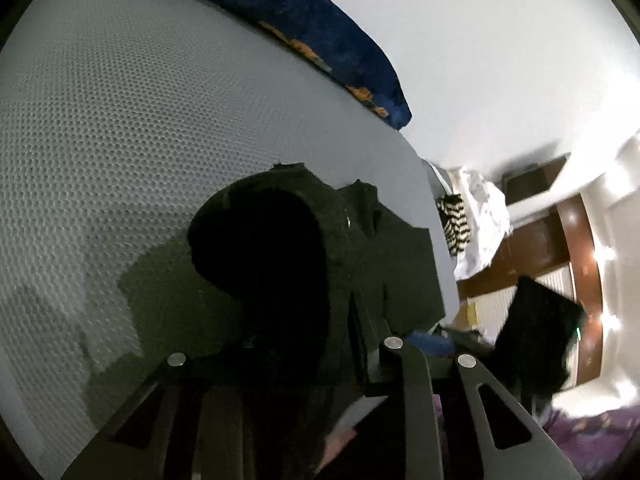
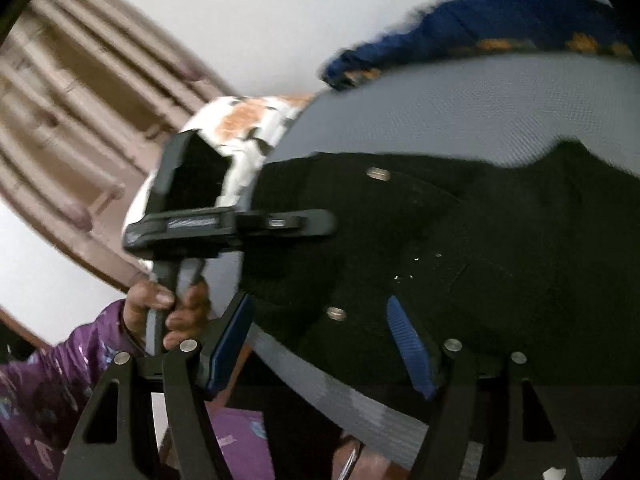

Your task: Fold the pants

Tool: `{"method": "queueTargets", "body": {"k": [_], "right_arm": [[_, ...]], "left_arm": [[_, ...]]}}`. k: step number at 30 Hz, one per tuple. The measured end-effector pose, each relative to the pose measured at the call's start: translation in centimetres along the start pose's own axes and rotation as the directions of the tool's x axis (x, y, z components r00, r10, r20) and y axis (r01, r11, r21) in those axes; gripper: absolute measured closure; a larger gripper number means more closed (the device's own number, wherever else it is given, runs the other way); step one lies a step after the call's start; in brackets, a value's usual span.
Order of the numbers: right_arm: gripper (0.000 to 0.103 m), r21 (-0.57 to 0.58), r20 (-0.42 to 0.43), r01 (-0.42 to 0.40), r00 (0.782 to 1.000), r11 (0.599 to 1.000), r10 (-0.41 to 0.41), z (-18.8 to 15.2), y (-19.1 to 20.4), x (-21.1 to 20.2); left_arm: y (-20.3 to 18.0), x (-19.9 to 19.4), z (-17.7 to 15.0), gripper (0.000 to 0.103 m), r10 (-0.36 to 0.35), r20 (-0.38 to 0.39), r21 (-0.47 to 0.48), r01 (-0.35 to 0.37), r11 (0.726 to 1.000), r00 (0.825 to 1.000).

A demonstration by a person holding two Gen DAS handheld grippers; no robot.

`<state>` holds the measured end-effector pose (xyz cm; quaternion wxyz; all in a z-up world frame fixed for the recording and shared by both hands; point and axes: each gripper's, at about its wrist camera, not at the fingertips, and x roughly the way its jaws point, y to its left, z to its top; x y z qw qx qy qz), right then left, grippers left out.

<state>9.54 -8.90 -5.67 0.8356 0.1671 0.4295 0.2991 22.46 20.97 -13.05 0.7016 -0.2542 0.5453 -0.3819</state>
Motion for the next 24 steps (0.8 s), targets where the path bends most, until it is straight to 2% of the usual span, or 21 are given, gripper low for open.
{"method": "queueTargets", "body": {"k": [2,5,10,14,18,22,24], "right_arm": [[0.034,-0.092,0.018,0.012,1.0,0.996,-0.011,-0.4,2.2,0.1],[0.029,-0.171,0.035,0.044,0.999,0.984,-0.039,-1.5,4.0,0.2],[0.029,-0.178,0.078,0.064,0.996,0.982,-0.051,-1.9,4.0,-1.5],[0.022,-0.126,0.115,0.048,0.993,0.991,-0.034,-1.2,2.4,-3.6],[0.016,-0.08,0.161,0.025,0.987,0.996,-0.012,-0.8,-0.5,-7.0],[0.004,-0.029,0.21,0.033,0.977,0.999,-0.027,-0.2,-4.3,-10.7],[0.002,-0.004,0.239,0.052,0.97,0.999,-0.05,-0.3,-6.9,-12.8]], "left_arm": [[-0.8,0.1,0.0,0.078,0.001,0.001,-0.043,-0.001,0.999,1.0],[-2.2,0.4,0.0,0.078,0.01,-0.003,-0.085,-0.01,0.996,1.0],[-6.1,1.4,-0.1,0.078,0.021,-0.024,-0.077,-0.023,0.997,0.999],[-10.0,3.0,-0.1,0.078,-0.005,-0.043,-0.052,0.002,0.999,0.999],[-14.2,6.6,0.0,0.078,-0.055,-0.073,-0.029,0.053,0.998,0.996],[-18.1,12.8,0.7,0.078,-0.138,-0.108,-0.029,0.136,0.99,0.984],[-19.4,16.1,1.2,0.076,-0.182,-0.122,-0.04,0.178,0.983,0.976]]}}
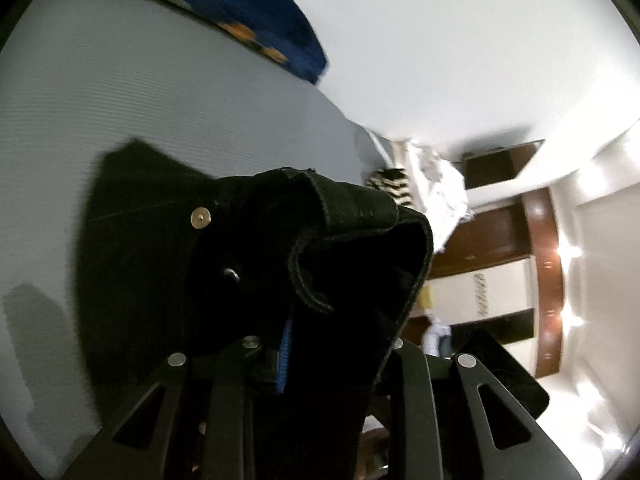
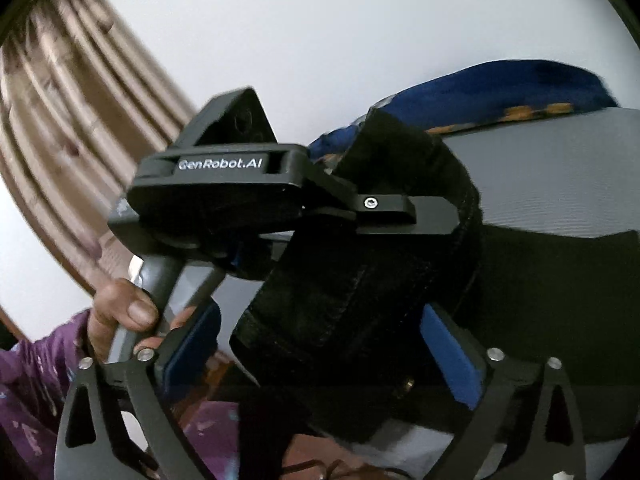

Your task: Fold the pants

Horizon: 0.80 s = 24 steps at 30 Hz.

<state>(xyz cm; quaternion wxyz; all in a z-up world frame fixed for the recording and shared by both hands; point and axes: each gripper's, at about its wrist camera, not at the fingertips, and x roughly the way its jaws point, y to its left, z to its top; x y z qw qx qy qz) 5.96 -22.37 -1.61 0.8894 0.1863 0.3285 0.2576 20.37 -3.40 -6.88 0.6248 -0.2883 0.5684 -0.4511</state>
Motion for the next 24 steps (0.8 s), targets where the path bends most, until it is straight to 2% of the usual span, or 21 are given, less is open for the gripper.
{"method": "queueTargets", "body": {"k": [2,4,6,7,10,12,14,15,17,18,19,21,24], "right_arm": [[0.002,0.041,0.012,0.028,1.0,0.999,-0.028,-0.1,-3.3,-1.8],[0.002,0.131,0.013,0.023,1.0,0.991,-0.025,-0.5,-7.2,-2.7],[0.002,0.24,0.007,0.033,0.999,0.97,-0.036,-1.2,-10.8,-2.9],[0.002,0.298,0.003,0.032,0.999,0.954,-0.034,-1.7,-12.5,-3.0],[0.004,0.452,0.008,-0.009,1.0,0.892,0.006,-3.6,-17.1,-2.9],[0.006,0.448,0.019,-0.023,1.0,0.894,0.017,-3.8,-17.5,-3.0],[0.006,0.414,0.024,-0.025,1.0,0.91,0.017,-3.5,-17.0,-2.7],[0.009,0.404,0.029,-0.028,0.999,0.914,0.018,-3.3,-16.8,-2.5],[0.043,0.37,-0.015,0.032,0.999,0.929,-0.028,-2.9,-16.2,-1.3],[0.07,0.362,-0.049,0.075,0.997,0.929,-0.061,-2.8,-16.9,-1.1],[0.078,0.381,-0.07,0.091,0.995,0.92,-0.07,-2.8,-17.7,-0.9],[0.083,0.427,-0.063,0.072,0.997,0.901,-0.05,-2.8,-19.1,-1.2],[0.086,0.446,-0.059,0.062,0.997,0.893,-0.04,-2.5,-20.1,-1.6]], "left_arm": [[-0.6,3.4,0.4,0.072,-0.021,-0.036,0.03,0.022,0.999,0.999],[-1.2,7.4,0.8,0.058,-0.01,-0.09,0.09,0.018,0.996,0.996],[-0.6,10.3,0.9,0.057,-0.066,-0.144,0.076,0.078,0.994,0.987],[-0.2,11.3,1.1,0.057,-0.075,-0.146,0.074,0.086,0.994,0.986],[0.6,11.1,1.6,0.056,-0.118,-0.101,0.038,0.123,0.992,0.988],[0.8,9.5,1.6,0.051,-0.126,-0.056,0.042,0.128,0.991,0.99],[1.1,7.5,1.4,0.046,-0.072,-0.016,0.06,0.073,0.996,0.997],[1.2,6.6,1.1,0.045,-0.045,-0.004,0.073,0.045,0.996,0.999],[1.9,4.6,0.5,0.043,0.033,0.035,0.099,-0.037,0.994,0.999],[2.3,3.6,-0.1,0.04,0.073,0.056,0.107,-0.079,0.991,0.996],[3.0,2.5,-1.0,0.039,0.126,0.082,0.112,-0.134,0.985,0.989],[4.5,1.5,-1.8,0.039,0.186,0.108,0.092,-0.197,0.976,0.977],[6.4,0.7,-3.1,0.039,0.184,0.126,0.049,-0.191,0.98,0.975]]}}
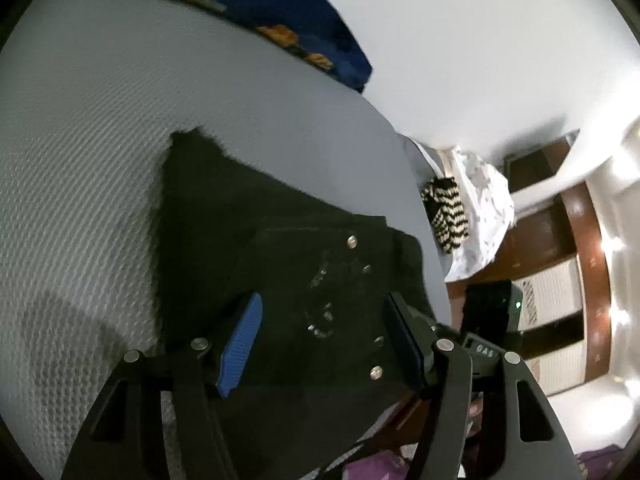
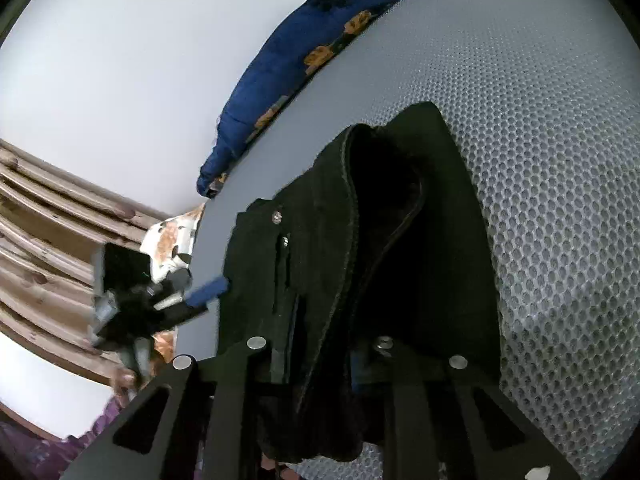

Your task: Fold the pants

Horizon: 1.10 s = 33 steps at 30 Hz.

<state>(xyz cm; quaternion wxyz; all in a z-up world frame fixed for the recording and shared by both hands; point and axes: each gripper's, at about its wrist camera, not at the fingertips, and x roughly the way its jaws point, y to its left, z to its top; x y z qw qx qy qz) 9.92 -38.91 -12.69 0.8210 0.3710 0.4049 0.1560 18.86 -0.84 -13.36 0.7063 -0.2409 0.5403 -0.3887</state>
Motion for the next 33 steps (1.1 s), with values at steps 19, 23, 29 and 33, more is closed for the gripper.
{"method": "queueTargets", "body": {"k": [19,23,29,33], "right_arm": [[0.089,0.098,0.068,-0.048,0.997,0.994,0.041,0.6,-4.7,-2.2],[0.09,0.142,0.068,-0.083,0.995,0.986,0.073,0.0,-7.4,-2.3],[0.089,0.147,0.079,-0.108,0.992,0.983,0.097,-0.5,-8.0,-2.8],[0.075,0.169,0.102,-0.114,0.99,0.979,0.097,-0.8,-8.3,-4.3]], "left_arm": [[-1.9,3.2,-2.1,0.03,0.1,-0.022,0.168,-0.095,0.981,0.995],[-1.9,3.6,-2.4,0.029,0.098,-0.011,0.192,-0.094,0.977,0.995],[-2.9,4.2,-3.1,0.022,0.115,0.005,0.273,-0.112,0.956,0.993],[-3.2,4.2,-2.6,0.019,0.114,-0.009,0.255,-0.109,0.961,0.993]]}}
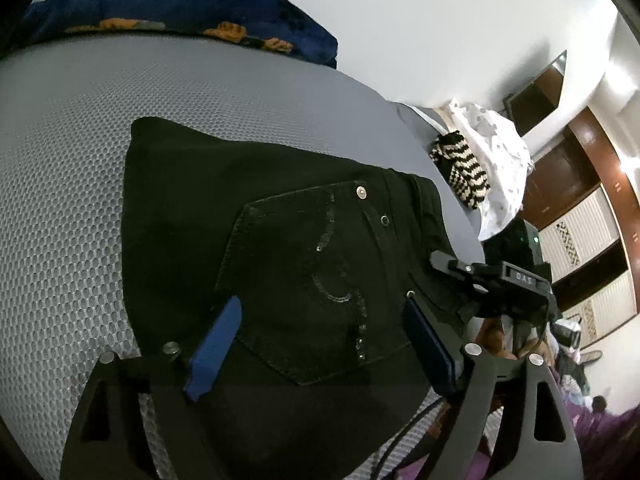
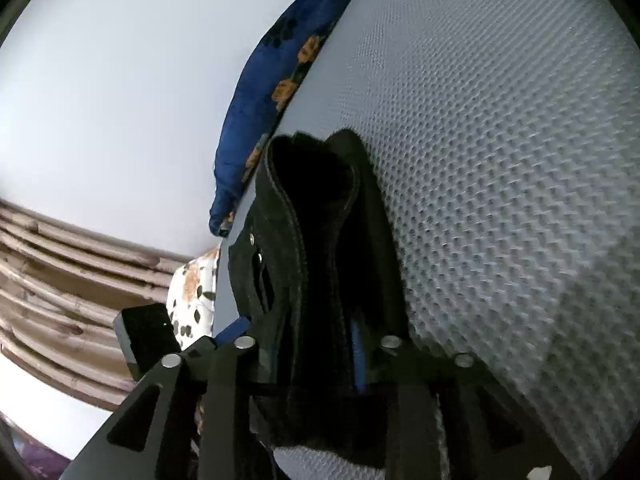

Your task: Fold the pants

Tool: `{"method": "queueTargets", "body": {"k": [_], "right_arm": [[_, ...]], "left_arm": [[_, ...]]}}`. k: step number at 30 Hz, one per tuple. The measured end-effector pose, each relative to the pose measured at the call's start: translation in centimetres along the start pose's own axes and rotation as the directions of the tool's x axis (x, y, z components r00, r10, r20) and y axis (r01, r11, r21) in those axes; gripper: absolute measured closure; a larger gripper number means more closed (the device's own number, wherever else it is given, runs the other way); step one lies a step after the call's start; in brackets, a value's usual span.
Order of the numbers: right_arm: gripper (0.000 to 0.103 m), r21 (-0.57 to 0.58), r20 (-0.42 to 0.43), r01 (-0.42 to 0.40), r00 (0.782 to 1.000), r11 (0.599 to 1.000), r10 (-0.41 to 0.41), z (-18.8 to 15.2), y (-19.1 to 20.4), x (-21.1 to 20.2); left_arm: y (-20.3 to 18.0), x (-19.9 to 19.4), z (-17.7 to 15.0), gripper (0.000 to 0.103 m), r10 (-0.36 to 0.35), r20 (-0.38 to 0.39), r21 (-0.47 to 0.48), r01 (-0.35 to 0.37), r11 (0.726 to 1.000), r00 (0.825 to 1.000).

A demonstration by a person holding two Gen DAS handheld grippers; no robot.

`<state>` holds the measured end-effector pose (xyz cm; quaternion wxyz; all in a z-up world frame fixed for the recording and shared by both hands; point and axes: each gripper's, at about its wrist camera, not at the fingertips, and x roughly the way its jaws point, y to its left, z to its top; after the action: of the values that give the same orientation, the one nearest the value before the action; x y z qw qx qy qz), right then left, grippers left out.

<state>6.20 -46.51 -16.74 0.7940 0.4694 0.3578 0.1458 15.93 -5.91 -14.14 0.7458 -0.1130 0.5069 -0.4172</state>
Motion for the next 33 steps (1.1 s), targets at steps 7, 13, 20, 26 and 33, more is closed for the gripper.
{"method": "queueTargets", "body": {"k": [7,13,20,26,33], "right_arm": [[0.061,-0.042,0.182,0.037,0.983,0.998,-0.029,-0.7,1.6,-7.4],[0.053,-0.175,0.167,0.109,0.983,0.979,-0.079,-2.9,6.3,-7.3],[0.039,-0.324,0.19,0.251,0.962,0.912,-0.197,-5.4,11.8,-6.3],[0.033,-0.296,0.197,0.257,0.959,0.92,-0.205,-6.5,12.6,-6.2],[0.032,-0.242,0.191,0.273,0.954,0.931,-0.23,-6.6,12.2,-5.5]], "left_arm": [[1.3,-4.1,0.8,0.019,-0.12,0.116,-0.102,0.132,0.986,0.986],[1.5,-5.9,0.1,0.019,0.145,0.147,-0.065,-0.137,0.988,0.978],[0.9,-4.5,-1.6,0.019,0.39,0.102,0.062,-0.397,0.916,0.915],[0.6,-2.8,-2.1,0.018,0.482,0.078,0.12,-0.488,0.864,0.873],[0.6,-2.5,-1.9,0.015,0.535,0.086,0.11,-0.542,0.833,0.84]]}}
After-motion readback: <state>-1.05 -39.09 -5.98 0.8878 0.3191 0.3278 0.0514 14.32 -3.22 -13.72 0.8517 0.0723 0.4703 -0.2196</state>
